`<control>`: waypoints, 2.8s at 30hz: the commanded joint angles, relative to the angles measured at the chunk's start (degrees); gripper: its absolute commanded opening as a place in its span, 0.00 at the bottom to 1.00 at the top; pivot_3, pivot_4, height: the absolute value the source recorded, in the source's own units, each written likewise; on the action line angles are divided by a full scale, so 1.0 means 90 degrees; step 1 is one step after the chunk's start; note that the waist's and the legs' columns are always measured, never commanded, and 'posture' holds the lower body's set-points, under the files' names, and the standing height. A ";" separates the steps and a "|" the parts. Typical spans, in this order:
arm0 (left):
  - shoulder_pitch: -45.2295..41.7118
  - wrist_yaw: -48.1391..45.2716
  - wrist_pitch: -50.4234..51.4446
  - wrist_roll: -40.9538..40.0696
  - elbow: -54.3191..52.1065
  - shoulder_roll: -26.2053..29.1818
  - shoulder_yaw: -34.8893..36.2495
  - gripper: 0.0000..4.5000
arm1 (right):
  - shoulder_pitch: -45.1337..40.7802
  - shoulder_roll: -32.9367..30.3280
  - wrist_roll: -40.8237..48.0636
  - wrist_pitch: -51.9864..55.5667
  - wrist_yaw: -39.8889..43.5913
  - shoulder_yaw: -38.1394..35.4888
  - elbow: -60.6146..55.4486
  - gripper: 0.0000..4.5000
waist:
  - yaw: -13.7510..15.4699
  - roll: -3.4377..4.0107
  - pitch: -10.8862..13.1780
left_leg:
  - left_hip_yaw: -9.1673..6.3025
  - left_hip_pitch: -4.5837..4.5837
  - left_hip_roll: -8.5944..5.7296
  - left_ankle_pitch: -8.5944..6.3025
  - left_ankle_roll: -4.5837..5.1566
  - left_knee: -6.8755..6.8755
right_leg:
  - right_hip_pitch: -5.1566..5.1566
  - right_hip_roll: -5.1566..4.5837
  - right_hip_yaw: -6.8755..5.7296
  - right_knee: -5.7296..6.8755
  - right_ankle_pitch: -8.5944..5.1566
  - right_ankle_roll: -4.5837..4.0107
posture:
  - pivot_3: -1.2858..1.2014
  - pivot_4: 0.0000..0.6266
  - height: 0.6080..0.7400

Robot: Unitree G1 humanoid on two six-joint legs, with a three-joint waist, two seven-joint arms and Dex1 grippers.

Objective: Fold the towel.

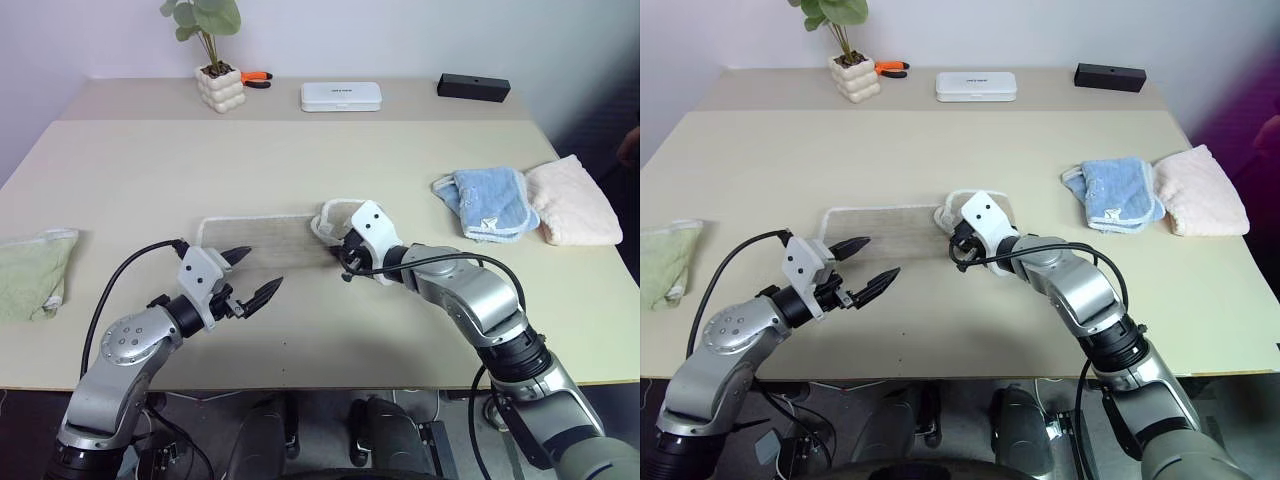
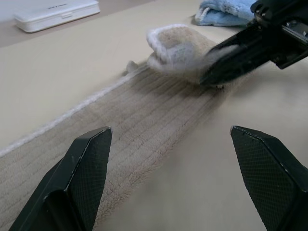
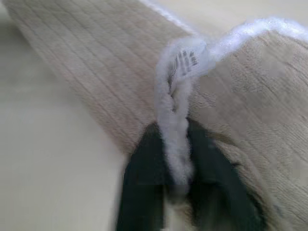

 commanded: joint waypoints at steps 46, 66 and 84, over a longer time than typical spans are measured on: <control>-0.0399 0.4953 0.3439 -0.4024 0.0070 -0.3173 0.2710 1.00 | -0.0189 0.0061 -0.1678 -0.4479 0.2343 -0.0077 0.1035 0.98 | 0.0030 -0.0015 -0.0008 | -0.0027 0.0011 -0.0001 0.0015 -0.0025 0.0017 | 0.0030 -0.0002 -0.0012 0.0007 0.0000 0.0000 | 0.52 0.24 1.00; -0.1149 0.4610 0.2071 -0.4335 0.0478 -0.1639 0.3618 0.01 | 0.0457 -0.0162 -0.1801 -0.4321 0.2402 -0.0172 0.0385 1.00 | -0.0033 -0.0022 -0.0005 | -0.0029 0.0008 0.0008 0.0017 -0.0031 0.0039 | 0.0031 0.0010 -0.0020 0.0010 0.0000 -0.0001 | 0.52 0.24 1.00; -0.1380 0.0656 0.1471 -0.1170 0.0155 0.0967 -0.0634 0.01 | 0.0564 -0.0199 -0.2192 -0.4487 0.2342 -0.0163 0.0731 1.00 | -0.0012 -0.0023 -0.0004 | -0.0015 0.0008 0.0002 0.0029 -0.0053 -0.0009 | 0.0007 0.0013 -0.0007 0.0000 -0.0001 -0.0002 | 0.52 0.24 1.00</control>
